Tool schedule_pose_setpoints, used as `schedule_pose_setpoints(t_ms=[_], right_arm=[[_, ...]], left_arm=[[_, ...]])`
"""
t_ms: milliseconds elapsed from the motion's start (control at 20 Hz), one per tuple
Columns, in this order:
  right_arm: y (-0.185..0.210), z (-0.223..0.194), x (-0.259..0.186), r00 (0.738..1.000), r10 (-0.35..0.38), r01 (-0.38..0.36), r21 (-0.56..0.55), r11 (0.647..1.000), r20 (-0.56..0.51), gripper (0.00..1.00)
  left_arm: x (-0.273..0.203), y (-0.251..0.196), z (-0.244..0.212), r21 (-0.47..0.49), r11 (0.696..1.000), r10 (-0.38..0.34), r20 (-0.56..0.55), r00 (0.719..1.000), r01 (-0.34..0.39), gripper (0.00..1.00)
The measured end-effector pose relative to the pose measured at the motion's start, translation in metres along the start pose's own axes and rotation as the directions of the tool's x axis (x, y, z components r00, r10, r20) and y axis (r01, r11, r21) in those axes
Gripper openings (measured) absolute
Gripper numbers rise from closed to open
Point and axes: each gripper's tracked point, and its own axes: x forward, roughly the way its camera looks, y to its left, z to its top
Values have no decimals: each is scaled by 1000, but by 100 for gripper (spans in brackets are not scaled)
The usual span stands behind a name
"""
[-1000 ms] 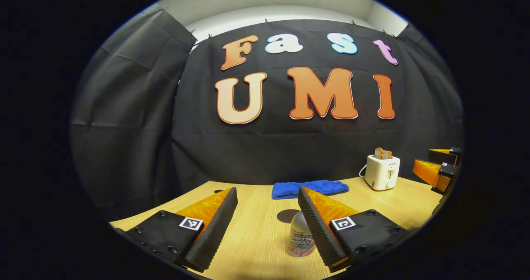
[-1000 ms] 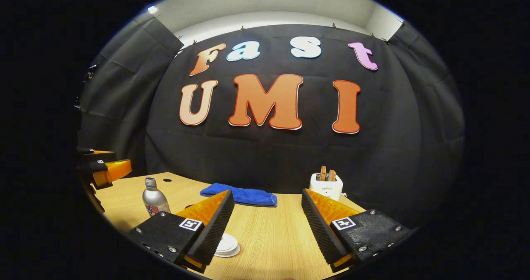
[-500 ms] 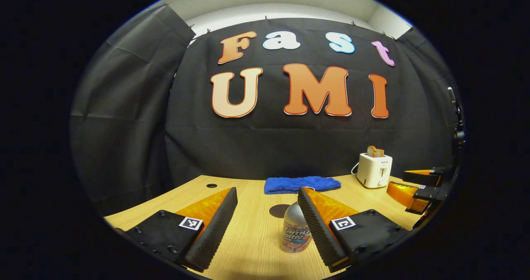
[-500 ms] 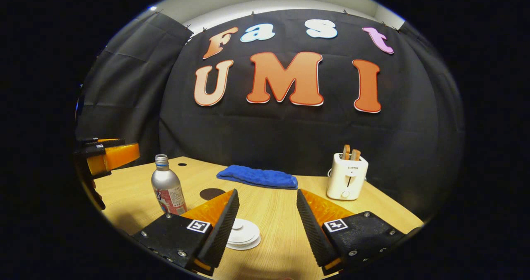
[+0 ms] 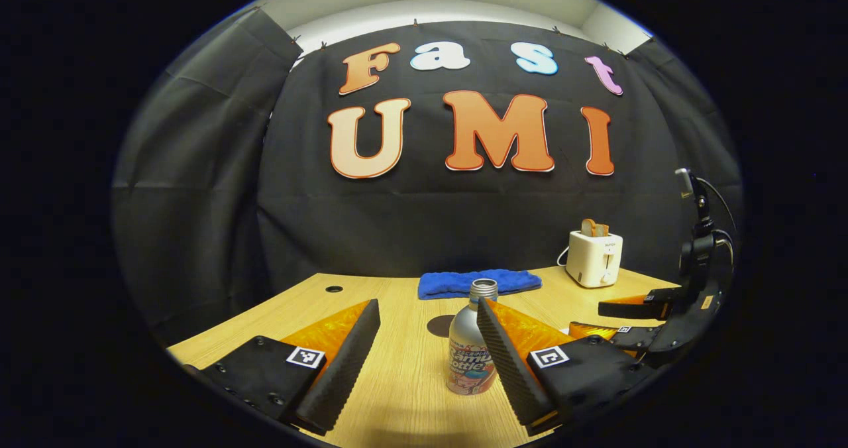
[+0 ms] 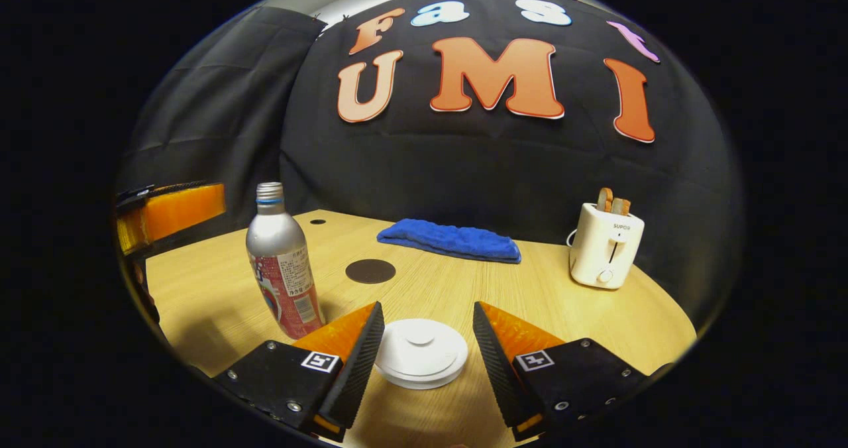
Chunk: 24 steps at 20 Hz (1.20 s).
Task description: Open the teacup lid with one hand, grasp the water bottle and pour water into the teacup with the other hand; after pouring, place the water bottle on the coaster and then close the teacup lid.
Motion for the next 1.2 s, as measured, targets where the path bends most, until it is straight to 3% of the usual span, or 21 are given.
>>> schedule_pose_setpoints(t_ms=[400, 500, 550, 700, 900, 950, 1000, 1100, 1200], right_arm=[[3, -19, 23, 997, 26, -22, 58, 998, -68, 81], [1, -20, 24, 997, 25, -21, 59, 998, -70, 64], [0, -19, 25, 997, 22, -18, 52, 998, -68, 67], [0, -18, 24, 998, 17, -14, 45, 999, -61, 63], [-1, -15, 23, 998, 24, -22, 33, 999, -54, 45], [-1, -14, 25, 998, 24, -22, 31, 999, -56, 35], [-2, -13, 23, 998, 20, -18, 26, 1000, -58, 36], [0, -12, 24, 998, 27, -26, 20, 999, -58, 22], [4, -10, 22, 997, 48, -46, 36, 998, -54, 24]], left_arm=[[2, 5, -16, 0, 1000, 15, -35, 999, -15, 97], [3, 5, -19, 0, 1000, 17, -43, 999, -17, 97], [3, 5, -20, 1, 1000, 19, -46, 999, -19, 97], [3, 8, -22, 8, 1000, 25, -50, 998, -25, 97], [3, 11, -24, 12, 999, 33, -58, 998, -32, 97], [3, 11, -26, 12, 999, 32, -59, 998, -32, 97], [3, 10, -26, 12, 999, 32, -60, 998, -32, 97], [4, 10, -29, 10, 1000, 30, -65, 997, -30, 97], [6, 7, -34, 11, 1000, 26, -75, 997, -25, 97]])
